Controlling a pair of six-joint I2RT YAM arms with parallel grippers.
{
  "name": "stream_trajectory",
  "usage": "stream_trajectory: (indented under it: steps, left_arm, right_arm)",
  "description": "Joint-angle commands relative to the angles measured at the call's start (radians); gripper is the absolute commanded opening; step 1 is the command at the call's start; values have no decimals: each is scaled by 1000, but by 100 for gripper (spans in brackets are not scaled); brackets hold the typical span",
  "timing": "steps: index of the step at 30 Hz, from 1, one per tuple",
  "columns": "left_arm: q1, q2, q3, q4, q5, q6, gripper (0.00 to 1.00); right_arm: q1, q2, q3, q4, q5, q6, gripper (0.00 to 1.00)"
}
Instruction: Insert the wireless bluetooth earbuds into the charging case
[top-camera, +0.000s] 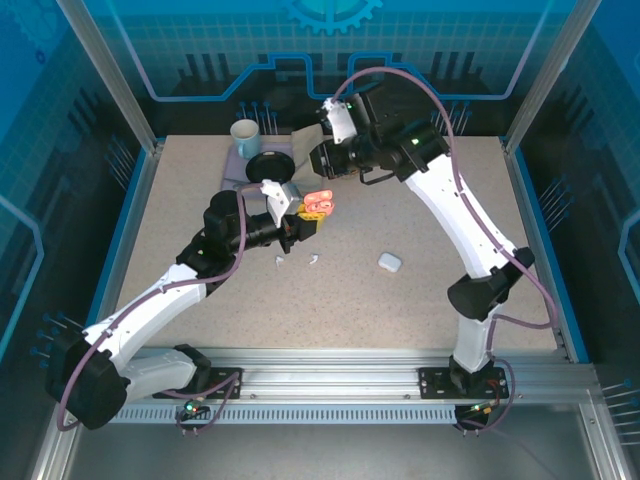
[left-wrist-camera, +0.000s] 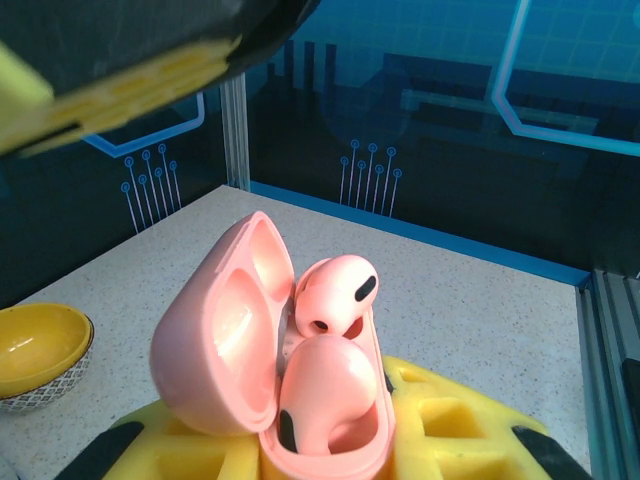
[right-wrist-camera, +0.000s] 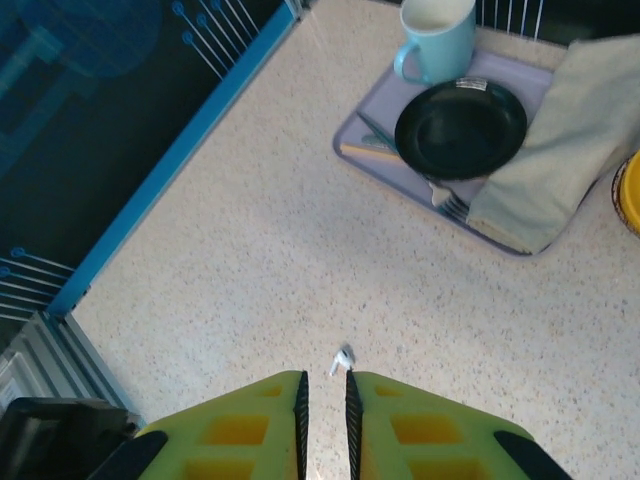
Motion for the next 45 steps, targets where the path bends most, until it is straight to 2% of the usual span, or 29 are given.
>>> stream_trajectory:
  steps: [1,7,15,24,37,41,45]
  left_arm:
    - [4,-11,28,23,2,0,0]
    - [5,-8,25,32,-34,-2,0]
    - [6,5,21,42,-62,-7,0]
    - [11,20,20,53,-51,-14,0]
    - [10,31,18,61,-19,-33,0]
    - [10,57,32,68,-25,-59,0]
    - [10,120,58,45,-37,-97,0]
  right_arm:
    - [3,19,56,-111,-31,-34,19]
    - [25,-17,1,-145,-60,-74,14]
    - [46,-171,-210,-85,-100,-64,10]
    - [27,-331,-397,34,-28,8,11]
    - [21,-309,-446,149,7,82,15]
    - [24,-297,-511,153,-16,86,13]
    - [-14,-381,-619,208,20,113,14]
